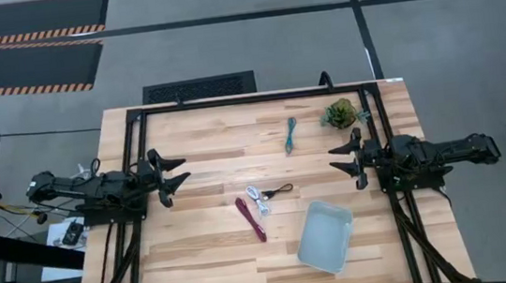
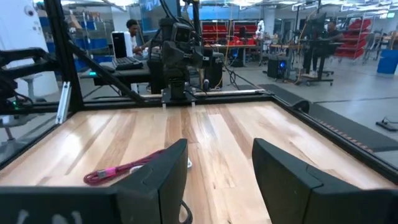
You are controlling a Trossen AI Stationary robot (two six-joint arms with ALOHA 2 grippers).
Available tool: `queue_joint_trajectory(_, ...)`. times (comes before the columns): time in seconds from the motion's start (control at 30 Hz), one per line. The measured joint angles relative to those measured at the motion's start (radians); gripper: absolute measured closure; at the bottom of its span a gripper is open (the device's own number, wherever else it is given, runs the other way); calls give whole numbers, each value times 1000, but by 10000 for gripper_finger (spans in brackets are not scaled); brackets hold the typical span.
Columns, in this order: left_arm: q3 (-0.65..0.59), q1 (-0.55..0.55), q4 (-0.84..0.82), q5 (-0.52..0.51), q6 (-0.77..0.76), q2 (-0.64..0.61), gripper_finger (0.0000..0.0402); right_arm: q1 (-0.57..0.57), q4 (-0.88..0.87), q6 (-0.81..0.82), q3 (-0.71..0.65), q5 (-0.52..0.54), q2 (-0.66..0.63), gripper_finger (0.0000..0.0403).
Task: Pick and place USB-C Cables
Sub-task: Put the blue charger cable into the gray bin
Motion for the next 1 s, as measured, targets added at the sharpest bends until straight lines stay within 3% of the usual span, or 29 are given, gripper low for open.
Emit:
queue_joint_trajectory(0.23, 0, 0, 0, 1, -132, 0, 182, 0, 46, 172, 0, 2, 0, 198)
queue_joint_trajectory(0.37, 0, 0, 2, 1, -155, 0, 182, -5, 110, 179, 0, 2, 0, 198)
queue_joint_trajectory(0.7, 0, 0, 2, 0, -404, 0, 182, -7, 298, 222, 0, 2, 0, 198)
queue_joint_trajectory(0.9, 0, 0, 2, -10, -410, 0, 182, -7, 309, 314, 0, 2, 0, 198)
queue_joint_trajectory(1.0, 0, 0, 2, -73, -400, 0, 182, -7, 278, 340, 0, 1, 0, 198)
